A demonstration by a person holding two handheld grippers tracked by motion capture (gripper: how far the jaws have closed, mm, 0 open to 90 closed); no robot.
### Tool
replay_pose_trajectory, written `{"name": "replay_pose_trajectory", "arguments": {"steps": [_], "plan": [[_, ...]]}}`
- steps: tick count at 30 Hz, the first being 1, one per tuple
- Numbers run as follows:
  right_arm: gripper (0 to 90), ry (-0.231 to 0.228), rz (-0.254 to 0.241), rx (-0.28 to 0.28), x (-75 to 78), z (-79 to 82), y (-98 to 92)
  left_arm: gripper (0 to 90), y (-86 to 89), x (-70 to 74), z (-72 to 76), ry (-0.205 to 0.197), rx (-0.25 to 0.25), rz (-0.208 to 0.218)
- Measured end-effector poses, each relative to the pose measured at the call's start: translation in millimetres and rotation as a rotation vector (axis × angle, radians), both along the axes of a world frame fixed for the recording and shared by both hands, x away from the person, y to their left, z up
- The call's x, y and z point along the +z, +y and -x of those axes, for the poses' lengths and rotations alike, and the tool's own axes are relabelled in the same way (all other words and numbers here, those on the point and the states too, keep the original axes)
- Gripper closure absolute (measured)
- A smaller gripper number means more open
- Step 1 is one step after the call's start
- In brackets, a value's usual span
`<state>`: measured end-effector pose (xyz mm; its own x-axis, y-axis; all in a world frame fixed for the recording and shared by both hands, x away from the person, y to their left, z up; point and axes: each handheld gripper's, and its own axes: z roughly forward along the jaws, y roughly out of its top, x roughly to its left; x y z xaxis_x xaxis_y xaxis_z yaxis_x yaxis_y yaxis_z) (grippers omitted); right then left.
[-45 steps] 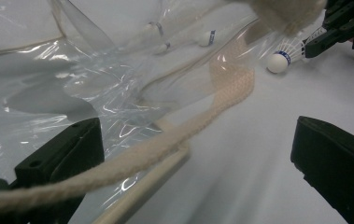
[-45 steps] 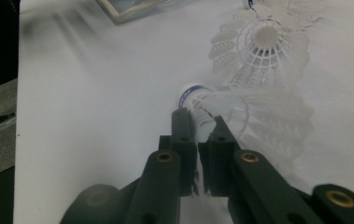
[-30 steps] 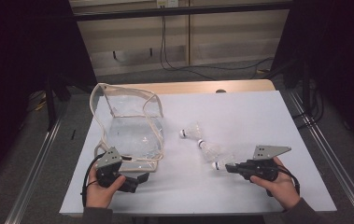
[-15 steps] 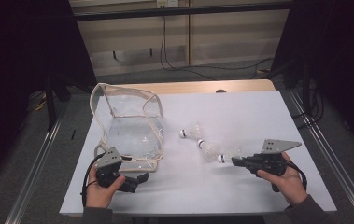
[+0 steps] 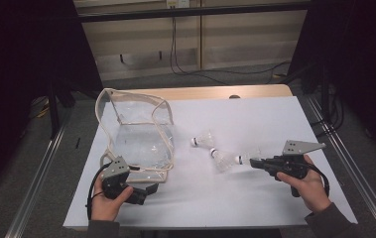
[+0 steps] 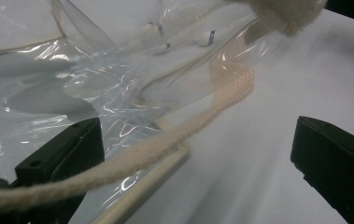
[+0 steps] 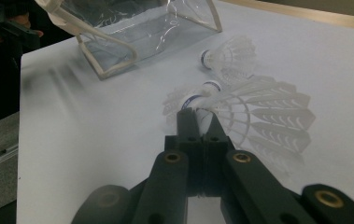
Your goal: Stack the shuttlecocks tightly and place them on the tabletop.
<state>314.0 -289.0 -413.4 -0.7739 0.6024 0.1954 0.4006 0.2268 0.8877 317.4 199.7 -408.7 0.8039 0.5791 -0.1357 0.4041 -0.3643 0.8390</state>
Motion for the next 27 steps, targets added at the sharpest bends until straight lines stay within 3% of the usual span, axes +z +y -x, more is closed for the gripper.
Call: {"name": "replay_pose_trajectory", "arguments": {"steps": [7,17,27], "plan": [[89.5,0.005,0.005,-0.005,0.2,-6.6,0.7,2.7,0.1,-0.5,-0.3,-0.003,0.001,0.008],[89.5,0.017,-0.024,-0.033,-0.1,-16.2,-4.8,2.7,0.2,-0.7,-1.0,-0.003,0.002,0.012],[89.5,0.012,-0.015,-0.051,2.6,-23.8,-3.7,2.8,0.8,-0.7,-2.2,-0.012,0.000,0.011]]}}
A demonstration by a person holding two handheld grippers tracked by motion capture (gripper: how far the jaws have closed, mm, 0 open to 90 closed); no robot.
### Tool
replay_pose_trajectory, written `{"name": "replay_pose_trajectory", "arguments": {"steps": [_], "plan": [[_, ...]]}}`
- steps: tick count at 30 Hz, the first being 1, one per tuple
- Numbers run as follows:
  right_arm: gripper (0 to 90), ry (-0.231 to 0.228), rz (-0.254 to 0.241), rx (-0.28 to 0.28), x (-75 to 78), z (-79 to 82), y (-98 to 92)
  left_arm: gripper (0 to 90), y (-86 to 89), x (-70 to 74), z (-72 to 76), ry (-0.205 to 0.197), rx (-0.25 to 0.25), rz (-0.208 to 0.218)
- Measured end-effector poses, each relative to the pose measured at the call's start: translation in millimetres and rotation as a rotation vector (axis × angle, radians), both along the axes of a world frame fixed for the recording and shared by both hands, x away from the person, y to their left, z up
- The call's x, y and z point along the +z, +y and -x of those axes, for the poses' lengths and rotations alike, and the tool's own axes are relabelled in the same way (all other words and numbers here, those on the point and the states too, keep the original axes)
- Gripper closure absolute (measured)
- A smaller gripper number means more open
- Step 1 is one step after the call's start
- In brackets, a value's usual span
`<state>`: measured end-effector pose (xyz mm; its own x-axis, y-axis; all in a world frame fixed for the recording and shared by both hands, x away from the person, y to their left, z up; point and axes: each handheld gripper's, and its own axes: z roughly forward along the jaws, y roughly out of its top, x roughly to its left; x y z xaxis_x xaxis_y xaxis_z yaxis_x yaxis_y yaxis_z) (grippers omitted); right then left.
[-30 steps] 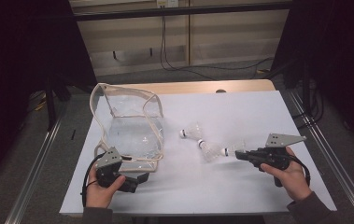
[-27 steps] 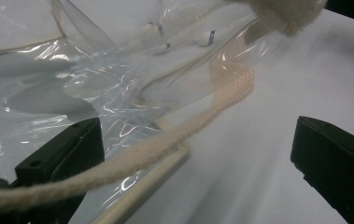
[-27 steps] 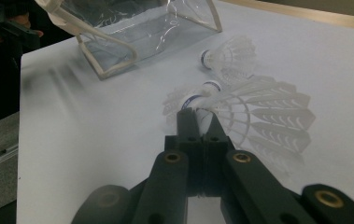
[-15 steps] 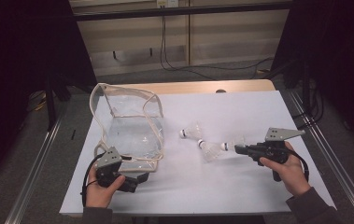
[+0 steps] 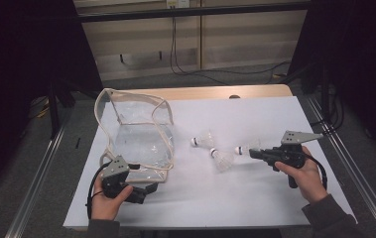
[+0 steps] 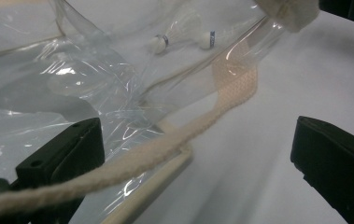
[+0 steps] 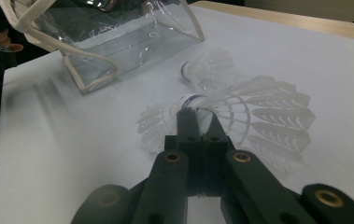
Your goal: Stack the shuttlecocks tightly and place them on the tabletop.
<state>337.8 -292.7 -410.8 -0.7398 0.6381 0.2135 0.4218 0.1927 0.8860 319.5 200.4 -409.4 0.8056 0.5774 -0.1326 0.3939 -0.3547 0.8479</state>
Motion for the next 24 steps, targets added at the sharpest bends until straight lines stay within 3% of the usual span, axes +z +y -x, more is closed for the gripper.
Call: {"name": "replay_pose_trajectory", "arguments": {"steps": [24], "plan": [[89.5,0.004,-0.002,-0.011,1.7,-20.7,10.0,2.7,-0.7,-0.3,0.3,0.004,0.004,0.004]]}}
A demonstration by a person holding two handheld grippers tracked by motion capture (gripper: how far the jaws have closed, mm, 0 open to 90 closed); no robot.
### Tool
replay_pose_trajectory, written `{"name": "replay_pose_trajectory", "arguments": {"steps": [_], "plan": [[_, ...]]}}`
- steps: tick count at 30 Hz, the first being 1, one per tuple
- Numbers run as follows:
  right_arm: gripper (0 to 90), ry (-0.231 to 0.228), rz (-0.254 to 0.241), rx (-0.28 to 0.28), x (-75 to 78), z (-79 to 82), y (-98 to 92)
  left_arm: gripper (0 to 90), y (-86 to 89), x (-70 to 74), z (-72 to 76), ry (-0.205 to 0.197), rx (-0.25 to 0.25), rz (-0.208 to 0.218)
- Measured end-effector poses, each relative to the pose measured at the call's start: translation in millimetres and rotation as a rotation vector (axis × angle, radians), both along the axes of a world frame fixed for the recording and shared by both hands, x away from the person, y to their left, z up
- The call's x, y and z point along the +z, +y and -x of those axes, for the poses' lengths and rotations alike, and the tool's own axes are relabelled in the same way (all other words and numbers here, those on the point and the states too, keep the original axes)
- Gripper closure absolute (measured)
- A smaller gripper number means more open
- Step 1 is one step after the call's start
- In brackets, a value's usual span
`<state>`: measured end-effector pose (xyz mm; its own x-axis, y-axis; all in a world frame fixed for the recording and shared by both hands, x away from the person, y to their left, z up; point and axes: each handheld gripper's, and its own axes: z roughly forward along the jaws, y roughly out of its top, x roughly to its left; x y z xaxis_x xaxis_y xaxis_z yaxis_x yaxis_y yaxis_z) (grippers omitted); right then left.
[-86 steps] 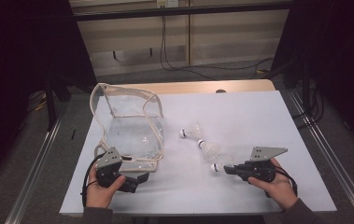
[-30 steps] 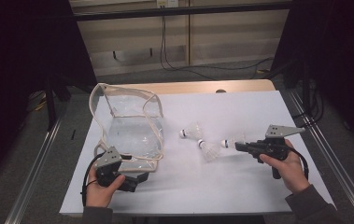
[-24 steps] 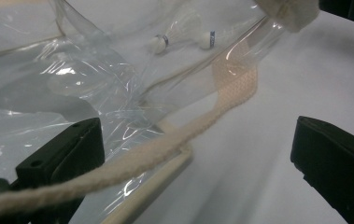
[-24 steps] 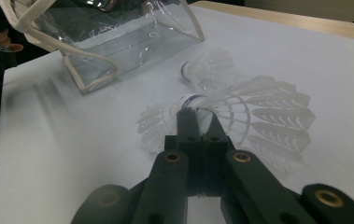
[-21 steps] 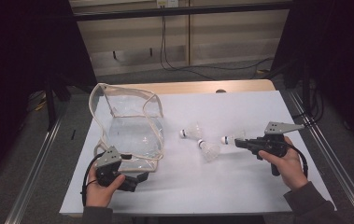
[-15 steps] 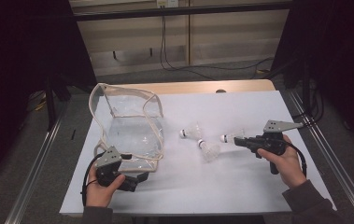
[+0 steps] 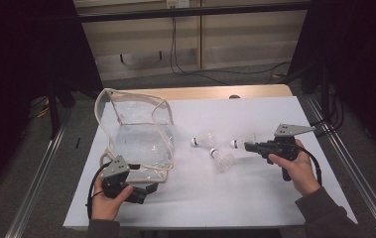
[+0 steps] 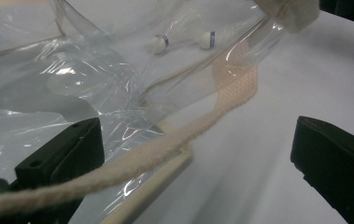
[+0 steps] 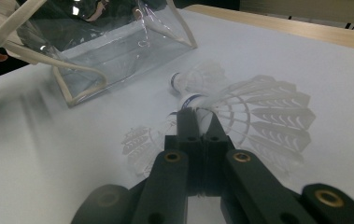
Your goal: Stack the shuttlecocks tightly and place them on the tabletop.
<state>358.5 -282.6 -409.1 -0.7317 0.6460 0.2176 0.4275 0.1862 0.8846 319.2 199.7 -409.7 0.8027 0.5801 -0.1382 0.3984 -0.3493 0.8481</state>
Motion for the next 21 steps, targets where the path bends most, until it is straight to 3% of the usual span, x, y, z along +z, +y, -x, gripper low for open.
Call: {"name": "replay_pose_trajectory", "arguments": {"steps": [21], "plan": [[89.5,-0.005,0.011,-0.021,0.9,-19.2,7.9,2.7,0.2,0.0,0.4,0.001,-0.002,-0.004]]}}
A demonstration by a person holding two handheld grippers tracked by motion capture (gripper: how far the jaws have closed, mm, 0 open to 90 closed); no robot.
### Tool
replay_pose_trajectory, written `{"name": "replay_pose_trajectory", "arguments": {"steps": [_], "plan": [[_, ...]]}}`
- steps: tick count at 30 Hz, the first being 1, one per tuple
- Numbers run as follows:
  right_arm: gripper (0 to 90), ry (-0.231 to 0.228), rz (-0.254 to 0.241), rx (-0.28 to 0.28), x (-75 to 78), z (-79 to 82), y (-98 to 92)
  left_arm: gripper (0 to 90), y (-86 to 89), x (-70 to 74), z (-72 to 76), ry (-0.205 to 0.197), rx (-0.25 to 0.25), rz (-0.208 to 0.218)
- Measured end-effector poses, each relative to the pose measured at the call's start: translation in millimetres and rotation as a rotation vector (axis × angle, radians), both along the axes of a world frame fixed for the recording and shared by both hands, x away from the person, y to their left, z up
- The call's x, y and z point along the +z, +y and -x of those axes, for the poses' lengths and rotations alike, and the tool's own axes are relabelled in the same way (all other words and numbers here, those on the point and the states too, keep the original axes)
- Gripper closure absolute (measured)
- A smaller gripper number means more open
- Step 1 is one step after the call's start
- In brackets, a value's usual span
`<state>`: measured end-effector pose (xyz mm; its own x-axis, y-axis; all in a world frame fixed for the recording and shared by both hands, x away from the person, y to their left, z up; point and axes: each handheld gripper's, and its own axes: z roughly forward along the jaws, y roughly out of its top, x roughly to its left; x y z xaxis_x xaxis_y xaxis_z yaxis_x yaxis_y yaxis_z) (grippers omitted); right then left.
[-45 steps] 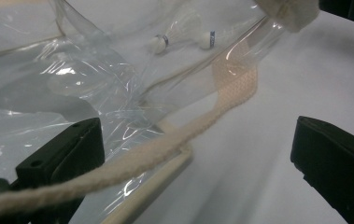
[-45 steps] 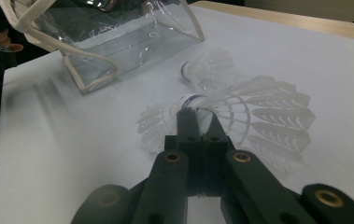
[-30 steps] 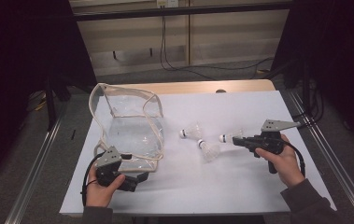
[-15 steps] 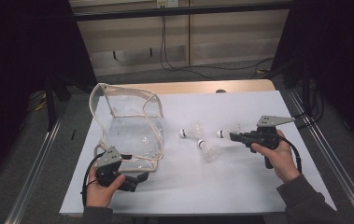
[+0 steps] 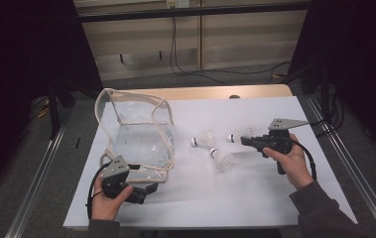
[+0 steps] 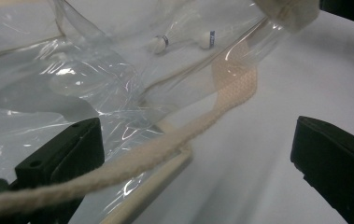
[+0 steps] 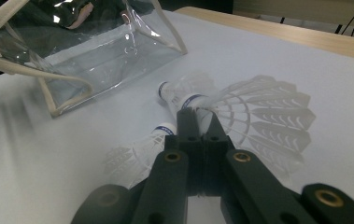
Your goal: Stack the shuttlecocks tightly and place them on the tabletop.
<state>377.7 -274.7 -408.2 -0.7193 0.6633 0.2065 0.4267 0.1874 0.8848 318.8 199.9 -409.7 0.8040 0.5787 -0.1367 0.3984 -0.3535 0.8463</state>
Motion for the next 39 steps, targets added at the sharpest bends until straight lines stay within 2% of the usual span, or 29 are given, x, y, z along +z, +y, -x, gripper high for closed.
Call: {"name": "replay_pose_trajectory", "arguments": {"steps": [16,39], "plan": [[89.6,0.005,-0.005,-0.012,-0.9,-8.3,2.9,2.7,0.0,0.0,-0.2,-0.002,0.000,-0.002],[89.7,-0.002,0.020,-0.009,-4.1,-19.7,13.6,2.7,0.1,-0.3,0.0,-0.002,0.000,-0.001]]}}
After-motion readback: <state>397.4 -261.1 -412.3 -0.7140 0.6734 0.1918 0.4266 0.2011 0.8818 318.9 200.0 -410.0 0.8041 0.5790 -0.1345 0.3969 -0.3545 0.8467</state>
